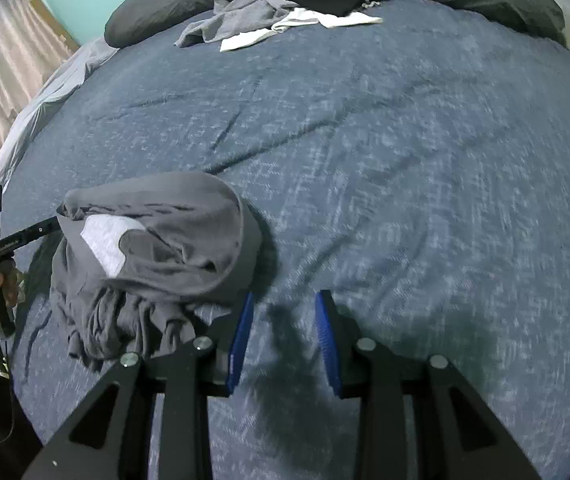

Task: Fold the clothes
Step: 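Grasp the waistband edge with the right tool beside the left tool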

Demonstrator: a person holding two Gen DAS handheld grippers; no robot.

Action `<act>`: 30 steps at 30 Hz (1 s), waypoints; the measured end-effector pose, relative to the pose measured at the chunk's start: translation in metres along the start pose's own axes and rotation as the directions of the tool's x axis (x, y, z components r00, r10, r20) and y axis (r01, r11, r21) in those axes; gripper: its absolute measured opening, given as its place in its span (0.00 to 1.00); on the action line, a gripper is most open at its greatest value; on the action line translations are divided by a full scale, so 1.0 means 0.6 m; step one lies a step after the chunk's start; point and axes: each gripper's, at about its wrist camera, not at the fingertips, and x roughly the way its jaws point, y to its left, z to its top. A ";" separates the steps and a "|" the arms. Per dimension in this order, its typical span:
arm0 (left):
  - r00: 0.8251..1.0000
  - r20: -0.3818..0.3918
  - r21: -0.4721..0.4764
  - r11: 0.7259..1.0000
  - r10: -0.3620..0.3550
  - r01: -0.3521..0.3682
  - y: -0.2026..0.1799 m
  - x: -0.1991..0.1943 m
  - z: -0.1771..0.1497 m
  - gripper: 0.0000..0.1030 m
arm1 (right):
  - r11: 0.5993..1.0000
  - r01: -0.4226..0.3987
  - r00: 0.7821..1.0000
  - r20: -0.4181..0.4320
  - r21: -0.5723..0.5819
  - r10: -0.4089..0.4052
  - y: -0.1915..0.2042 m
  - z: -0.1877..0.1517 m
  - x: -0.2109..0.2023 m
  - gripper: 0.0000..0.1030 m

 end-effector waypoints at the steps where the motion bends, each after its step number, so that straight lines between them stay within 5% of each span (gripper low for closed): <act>1: 1.000 0.004 0.002 1.000 -0.001 0.001 -0.001 0.001 0.001 0.34 | 1.000 0.000 1.000 0.002 -0.017 0.000 0.006 0.004 0.005 0.31; 5: 1.000 0.024 0.005 1.000 -0.011 0.011 -0.004 0.000 0.007 0.34 | 0.995 0.019 1.000 0.005 -0.094 -0.019 0.035 0.019 0.024 0.31; 12: 0.999 0.037 0.024 0.999 -0.030 0.029 -0.011 -0.003 0.016 0.10 | 0.988 0.049 0.999 0.023 -0.148 -0.046 0.053 0.045 0.047 0.31; 20: 0.999 0.031 0.029 0.999 -0.039 0.038 -0.011 -0.002 0.017 0.07 | 0.984 0.057 0.998 0.027 -0.168 -0.053 0.055 0.067 0.067 0.31; 26: 0.999 0.030 0.030 0.999 -0.041 0.040 -0.010 -0.004 0.018 0.06 | 0.981 0.050 0.998 0.042 -0.185 -0.043 0.062 0.069 0.066 0.05; 30: 0.998 0.039 0.030 0.999 -0.042 0.041 -0.009 -0.013 0.019 0.05 | 0.984 0.042 0.995 0.091 -0.175 -0.026 0.060 0.068 0.043 0.03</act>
